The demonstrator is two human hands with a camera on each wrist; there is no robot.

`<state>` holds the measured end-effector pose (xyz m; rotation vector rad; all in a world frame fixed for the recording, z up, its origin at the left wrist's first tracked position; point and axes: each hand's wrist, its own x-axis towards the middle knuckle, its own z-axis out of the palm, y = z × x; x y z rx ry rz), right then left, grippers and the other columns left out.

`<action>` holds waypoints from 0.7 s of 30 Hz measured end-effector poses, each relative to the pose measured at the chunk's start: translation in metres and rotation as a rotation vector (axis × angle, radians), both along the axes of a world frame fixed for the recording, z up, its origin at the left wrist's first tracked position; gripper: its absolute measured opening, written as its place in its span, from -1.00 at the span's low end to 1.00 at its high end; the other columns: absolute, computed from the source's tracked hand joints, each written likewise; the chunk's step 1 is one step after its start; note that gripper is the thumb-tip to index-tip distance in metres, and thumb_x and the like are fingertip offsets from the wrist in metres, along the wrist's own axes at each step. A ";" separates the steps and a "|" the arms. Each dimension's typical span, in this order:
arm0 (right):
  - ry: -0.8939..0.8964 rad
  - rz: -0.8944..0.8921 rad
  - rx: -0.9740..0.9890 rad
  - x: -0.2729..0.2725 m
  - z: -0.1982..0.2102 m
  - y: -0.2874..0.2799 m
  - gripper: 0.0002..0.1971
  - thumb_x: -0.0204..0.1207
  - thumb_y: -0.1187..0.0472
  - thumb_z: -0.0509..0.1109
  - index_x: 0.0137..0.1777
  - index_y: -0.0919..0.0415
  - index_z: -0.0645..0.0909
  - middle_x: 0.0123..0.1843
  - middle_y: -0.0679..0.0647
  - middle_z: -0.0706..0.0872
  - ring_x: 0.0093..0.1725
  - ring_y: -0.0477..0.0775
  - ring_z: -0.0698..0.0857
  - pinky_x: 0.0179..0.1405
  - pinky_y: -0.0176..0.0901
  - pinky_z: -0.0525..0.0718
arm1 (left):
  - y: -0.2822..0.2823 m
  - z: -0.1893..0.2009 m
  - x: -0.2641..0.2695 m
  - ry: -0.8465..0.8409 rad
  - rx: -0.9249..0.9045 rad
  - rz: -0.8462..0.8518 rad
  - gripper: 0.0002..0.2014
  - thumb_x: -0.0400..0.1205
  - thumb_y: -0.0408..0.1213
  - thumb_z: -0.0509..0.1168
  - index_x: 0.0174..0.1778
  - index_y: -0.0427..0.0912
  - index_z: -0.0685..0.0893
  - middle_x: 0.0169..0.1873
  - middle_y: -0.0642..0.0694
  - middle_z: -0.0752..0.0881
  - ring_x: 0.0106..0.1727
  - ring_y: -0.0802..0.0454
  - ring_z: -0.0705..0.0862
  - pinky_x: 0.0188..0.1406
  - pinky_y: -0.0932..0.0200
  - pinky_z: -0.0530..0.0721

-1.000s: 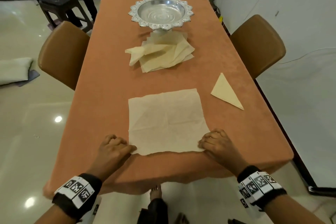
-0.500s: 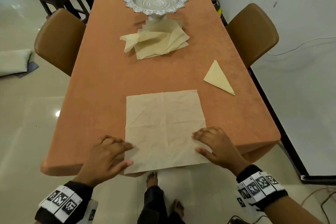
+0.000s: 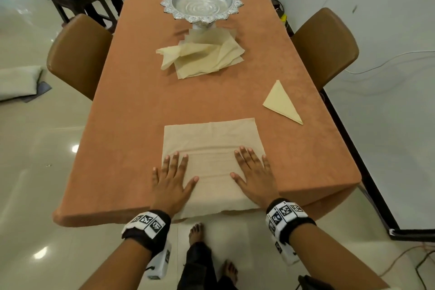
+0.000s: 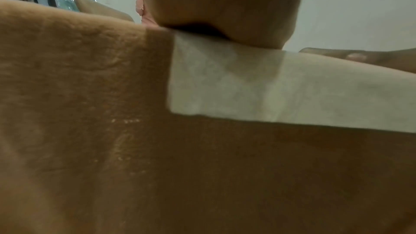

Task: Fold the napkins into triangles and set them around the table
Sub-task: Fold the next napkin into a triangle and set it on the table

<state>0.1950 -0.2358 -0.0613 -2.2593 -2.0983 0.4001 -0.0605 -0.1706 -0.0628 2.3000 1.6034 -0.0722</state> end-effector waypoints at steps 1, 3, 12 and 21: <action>0.000 -0.007 0.004 0.004 0.001 -0.002 -0.18 0.44 -0.41 -0.57 0.67 -0.07 -0.25 0.68 -0.11 -0.26 0.65 -0.07 -0.23 0.57 0.10 -0.28 | 0.000 0.000 -0.006 -0.005 0.006 0.007 -0.23 0.49 0.43 -0.45 0.63 0.22 -0.31 0.61 0.12 -0.34 0.67 0.03 -0.26 0.59 -0.21 -0.28; -0.006 -0.010 -0.008 0.009 0.002 -0.004 -0.16 0.42 -0.42 -0.59 0.67 -0.06 -0.25 0.69 -0.10 -0.26 0.67 -0.05 -0.20 0.57 0.12 -0.27 | -0.002 0.003 -0.014 -0.008 0.008 0.016 -0.21 0.50 0.43 -0.43 0.65 0.20 -0.25 0.62 0.11 -0.30 0.68 -0.01 -0.19 0.60 -0.23 -0.23; 0.029 -0.048 0.132 0.018 0.042 0.095 -0.51 0.65 0.23 0.14 0.58 0.14 0.27 0.62 0.10 0.30 0.57 0.13 0.29 0.54 0.14 0.28 | 0.085 0.038 0.020 -0.031 0.137 0.015 -0.47 0.70 -0.14 0.12 0.62 -0.06 0.24 0.62 -0.12 0.26 0.59 -0.14 0.26 0.47 -0.18 0.36; 0.008 -0.057 -0.146 0.041 0.049 0.164 -0.72 0.52 0.36 0.25 0.22 0.21 0.48 0.15 0.21 0.64 0.07 0.26 0.62 -0.15 -0.10 0.47 | 0.178 0.045 0.030 -0.061 -0.185 0.054 -0.66 0.53 -0.20 0.42 0.20 -0.05 0.55 0.13 -0.14 0.65 0.11 -0.14 0.59 0.05 0.00 0.58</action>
